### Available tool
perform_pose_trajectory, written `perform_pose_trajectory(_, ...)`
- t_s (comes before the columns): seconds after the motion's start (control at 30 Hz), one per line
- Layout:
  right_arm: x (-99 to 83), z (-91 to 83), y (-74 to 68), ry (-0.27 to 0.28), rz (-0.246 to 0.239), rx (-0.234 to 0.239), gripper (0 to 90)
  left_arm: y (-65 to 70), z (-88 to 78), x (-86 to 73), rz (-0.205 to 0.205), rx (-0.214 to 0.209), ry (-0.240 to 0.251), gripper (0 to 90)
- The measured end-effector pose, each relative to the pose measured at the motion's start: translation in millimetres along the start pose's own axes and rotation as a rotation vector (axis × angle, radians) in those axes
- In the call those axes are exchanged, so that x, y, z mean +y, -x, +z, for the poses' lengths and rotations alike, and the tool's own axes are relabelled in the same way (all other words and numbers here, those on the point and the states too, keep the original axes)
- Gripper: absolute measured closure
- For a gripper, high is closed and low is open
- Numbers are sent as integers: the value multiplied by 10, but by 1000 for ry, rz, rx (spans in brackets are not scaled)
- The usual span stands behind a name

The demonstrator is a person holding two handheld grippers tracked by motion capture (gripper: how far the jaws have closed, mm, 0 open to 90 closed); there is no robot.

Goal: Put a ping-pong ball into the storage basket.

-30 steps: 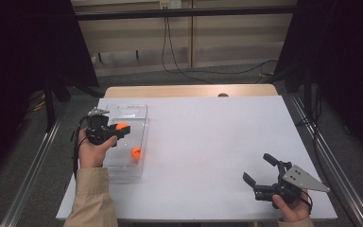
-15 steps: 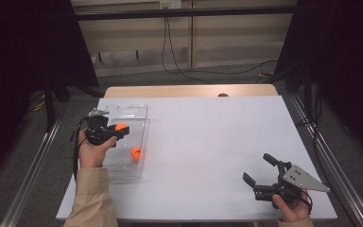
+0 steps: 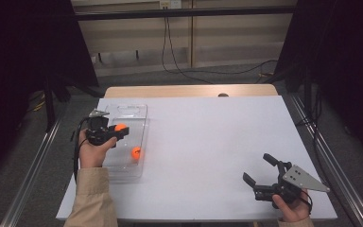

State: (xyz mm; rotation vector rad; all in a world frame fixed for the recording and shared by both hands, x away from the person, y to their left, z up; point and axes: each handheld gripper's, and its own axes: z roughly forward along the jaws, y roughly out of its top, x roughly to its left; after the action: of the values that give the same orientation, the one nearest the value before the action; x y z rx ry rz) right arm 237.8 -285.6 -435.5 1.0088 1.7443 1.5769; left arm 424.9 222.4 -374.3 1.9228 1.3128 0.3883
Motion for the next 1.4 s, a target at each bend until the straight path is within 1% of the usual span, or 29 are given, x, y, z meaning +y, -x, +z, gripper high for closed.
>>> perform_pose_trajectory(0.27,0,0,0,1,0,0,18,-2,29,-11,6,18,-14,507)
perform_pose_trajectory(0.47,1,0,-1,1,2,0,18,-20,49,-28,1,20,-22,507)
perform_pose_trajectory(0.73,2,-2,-1,0,1,0,18,-37,63,-43,-5,35,-24,507)
perform_pose_trajectory(1.27,1,0,-1,0,0,1,19,-17,98,-44,4,44,-62,498)
perform_pose_trajectory(1.4,2,-1,-2,0,1,2,19,-18,101,-45,1,45,-62,498)
